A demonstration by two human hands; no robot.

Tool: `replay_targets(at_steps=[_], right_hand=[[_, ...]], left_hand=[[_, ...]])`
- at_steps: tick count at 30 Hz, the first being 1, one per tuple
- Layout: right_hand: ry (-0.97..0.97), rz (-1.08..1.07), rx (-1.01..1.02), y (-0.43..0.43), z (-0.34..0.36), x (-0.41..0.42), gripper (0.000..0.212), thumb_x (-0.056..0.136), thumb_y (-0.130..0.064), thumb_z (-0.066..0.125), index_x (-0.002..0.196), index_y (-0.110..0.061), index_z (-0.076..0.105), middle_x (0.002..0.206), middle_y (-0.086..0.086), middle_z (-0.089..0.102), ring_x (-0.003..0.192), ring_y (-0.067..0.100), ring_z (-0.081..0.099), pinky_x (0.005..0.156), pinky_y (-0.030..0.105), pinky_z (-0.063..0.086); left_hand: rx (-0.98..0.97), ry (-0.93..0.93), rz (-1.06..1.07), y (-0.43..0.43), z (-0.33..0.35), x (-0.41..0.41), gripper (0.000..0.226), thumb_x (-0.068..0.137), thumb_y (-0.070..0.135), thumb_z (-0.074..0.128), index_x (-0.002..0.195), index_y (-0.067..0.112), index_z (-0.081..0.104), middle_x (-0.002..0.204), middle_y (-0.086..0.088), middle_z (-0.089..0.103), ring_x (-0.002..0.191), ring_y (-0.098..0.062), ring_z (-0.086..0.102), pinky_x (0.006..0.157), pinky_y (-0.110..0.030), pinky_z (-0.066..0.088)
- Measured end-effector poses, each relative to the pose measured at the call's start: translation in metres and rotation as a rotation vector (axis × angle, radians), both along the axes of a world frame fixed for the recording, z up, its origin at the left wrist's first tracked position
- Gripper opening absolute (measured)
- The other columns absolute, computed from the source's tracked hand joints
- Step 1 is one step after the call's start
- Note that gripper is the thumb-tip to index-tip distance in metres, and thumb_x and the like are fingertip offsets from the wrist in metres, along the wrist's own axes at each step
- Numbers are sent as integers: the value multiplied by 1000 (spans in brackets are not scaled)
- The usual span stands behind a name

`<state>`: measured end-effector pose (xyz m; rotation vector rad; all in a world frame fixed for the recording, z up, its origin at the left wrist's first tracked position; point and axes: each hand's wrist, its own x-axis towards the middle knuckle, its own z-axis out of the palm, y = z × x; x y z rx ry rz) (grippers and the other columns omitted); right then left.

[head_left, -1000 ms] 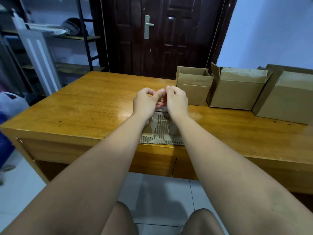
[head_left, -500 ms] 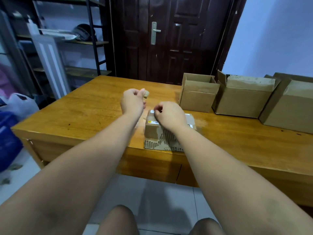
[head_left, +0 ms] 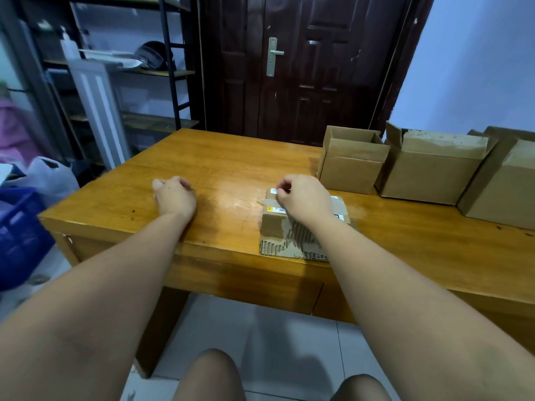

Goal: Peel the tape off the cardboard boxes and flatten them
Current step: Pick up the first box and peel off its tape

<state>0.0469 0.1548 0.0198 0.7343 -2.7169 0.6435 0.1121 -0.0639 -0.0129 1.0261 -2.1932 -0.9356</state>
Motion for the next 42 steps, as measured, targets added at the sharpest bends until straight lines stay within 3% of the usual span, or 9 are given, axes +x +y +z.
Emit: replay_targets(at_steps=[7,11,15,21,26,32,35,37,42], right_hand=[[-5,11,-5,1,0,2,18,94,-29,52,101,-23,67,92,-4,66,85,15,60,68,29,51],[-18,-16,-33,2,3,4,19,95,-27,50,102,-22,67,97,-2,67,90,18,60,74,33,52],[-62,-87,-249,9,5,4,19,94,-15,48,100,-15,66,102,6,66,94,25,60,81,40,52],[-25,-330,-704,18,13,10,24,99,-10,42,108,-17,63,111,1,64,104,20,60,86,29,46],[-236,-689,-534,54,9,9,33,98,-27,45,130,-27,48,132,7,51,120,27,49,100,45,34],[-418,-602,-1078,75,-5,18,43,102,-46,34,110,-11,60,109,8,64,100,24,59,86,39,50],[-515,-568,-1233,85,4,23,43,103,-46,31,101,-15,60,102,6,65,85,17,58,70,30,43],[-593,-521,-1281,92,10,27,43,103,-47,31,88,-19,59,93,5,66,76,14,57,64,29,42],[-726,-300,-1263,99,25,34,45,99,-56,33,86,-22,59,83,-1,64,78,13,59,80,35,52]], left_hand=[[-144,125,-64,33,13,-2,18,94,16,53,110,16,62,129,-8,44,128,-24,33,102,-34,33],[-204,161,-449,76,26,-13,24,99,26,45,115,15,60,116,-3,58,100,-12,53,85,-23,42],[47,120,-822,114,28,-20,34,95,40,52,115,17,66,108,2,69,91,-6,60,72,-19,45],[-15,60,-706,119,17,-18,41,93,25,61,131,10,57,133,-6,53,121,-20,52,100,-27,37],[-158,17,-498,135,23,-13,47,95,30,56,137,12,48,137,-10,42,120,-26,51,101,-38,42],[-14,28,-556,152,34,-10,79,82,55,63,144,13,37,143,-9,45,127,-26,46,101,-36,41],[31,21,-676,159,40,-1,95,77,42,75,152,18,22,152,-7,32,129,-22,44,102,-28,40],[23,27,-709,161,40,3,94,81,25,75,153,22,16,154,-6,27,117,-15,51,88,-11,40],[-243,187,-612,159,36,7,73,81,21,74,143,21,35,131,1,48,120,-16,48,95,-27,40]])
